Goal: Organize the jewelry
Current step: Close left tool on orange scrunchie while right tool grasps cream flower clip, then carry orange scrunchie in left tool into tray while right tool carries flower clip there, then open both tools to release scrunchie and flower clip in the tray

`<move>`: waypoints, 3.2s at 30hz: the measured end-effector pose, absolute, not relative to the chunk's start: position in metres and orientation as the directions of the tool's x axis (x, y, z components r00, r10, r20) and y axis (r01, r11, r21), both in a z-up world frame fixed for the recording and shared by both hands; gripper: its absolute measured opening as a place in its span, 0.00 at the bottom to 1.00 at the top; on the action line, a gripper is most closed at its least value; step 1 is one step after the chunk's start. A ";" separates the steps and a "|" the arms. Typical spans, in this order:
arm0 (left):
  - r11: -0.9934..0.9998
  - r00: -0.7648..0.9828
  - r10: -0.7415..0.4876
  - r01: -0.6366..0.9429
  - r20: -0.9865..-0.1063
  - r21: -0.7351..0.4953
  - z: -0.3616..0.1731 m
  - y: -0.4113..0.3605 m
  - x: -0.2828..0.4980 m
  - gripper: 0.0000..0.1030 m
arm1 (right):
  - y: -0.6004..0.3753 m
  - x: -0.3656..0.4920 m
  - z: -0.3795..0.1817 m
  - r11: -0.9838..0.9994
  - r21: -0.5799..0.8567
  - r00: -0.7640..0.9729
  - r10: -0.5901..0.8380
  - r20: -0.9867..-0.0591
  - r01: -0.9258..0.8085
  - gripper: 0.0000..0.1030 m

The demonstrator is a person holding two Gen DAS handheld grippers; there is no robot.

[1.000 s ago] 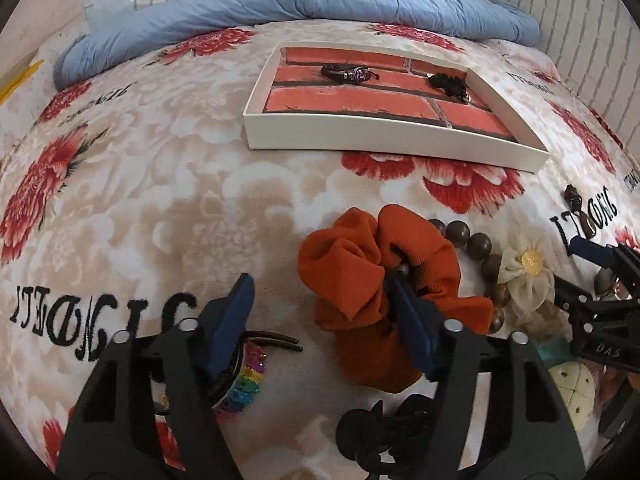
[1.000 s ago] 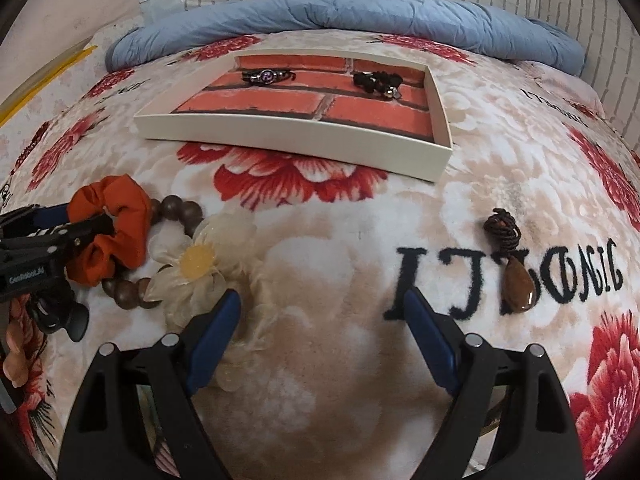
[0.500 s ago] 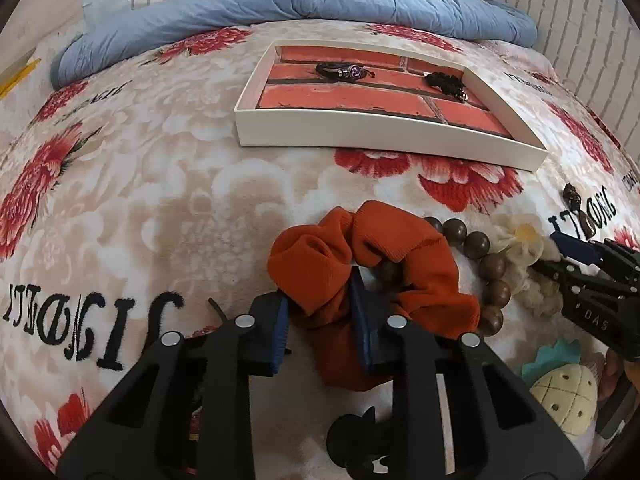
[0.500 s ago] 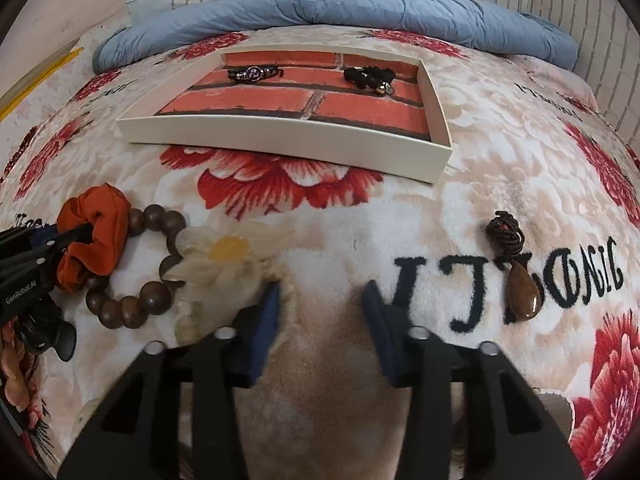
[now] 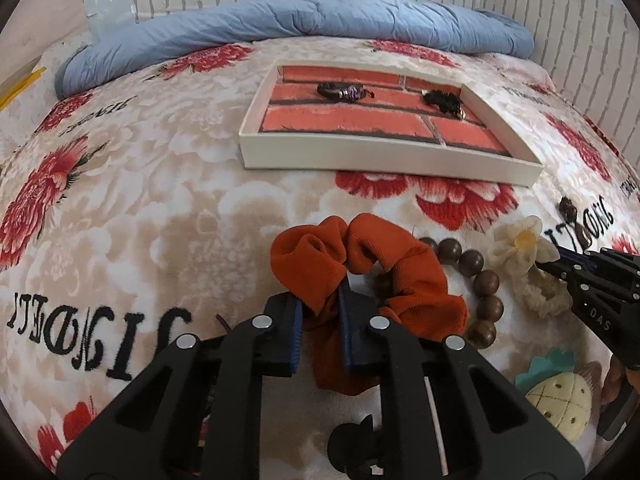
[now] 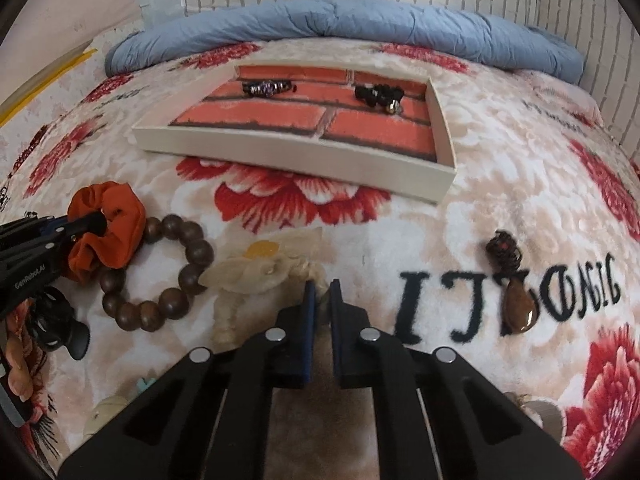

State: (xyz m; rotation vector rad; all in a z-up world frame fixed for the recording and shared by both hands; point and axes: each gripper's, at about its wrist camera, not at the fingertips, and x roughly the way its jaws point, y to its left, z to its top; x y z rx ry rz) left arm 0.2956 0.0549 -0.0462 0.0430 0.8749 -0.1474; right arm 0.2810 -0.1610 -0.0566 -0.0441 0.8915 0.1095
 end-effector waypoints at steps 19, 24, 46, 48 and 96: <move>0.990 0.715 -0.124 0.133 -0.688 -0.040 0.025 0.060 0.338 0.13 | -0.186 0.333 0.016 0.996 0.026 0.731 0.077 -0.678 -0.080 0.07; 0.990 0.728 -0.122 0.134 -0.674 -0.034 0.035 0.055 0.370 0.13 | -0.194 0.362 0.020 0.998 0.029 0.736 0.060 -0.674 -0.054 0.07; 0.989 0.649 -0.113 0.142 -0.752 -0.026 -0.017 0.028 0.498 0.13 | -0.213 0.480 -0.036 0.996 0.047 0.667 -0.016 -0.745 0.076 0.07; 0.990 0.640 -0.109 0.137 -0.761 -0.027 -0.024 0.027 0.504 0.13 | -0.215 0.484 -0.040 0.995 0.051 0.663 -0.015 -0.748 0.081 0.07; 0.996 0.671 -0.060 0.084 -0.739 -0.004 0.025 0.057 0.438 0.94 | -0.233 0.427 -0.002 0.992 0.122 0.677 0.095 -0.730 -0.008 0.66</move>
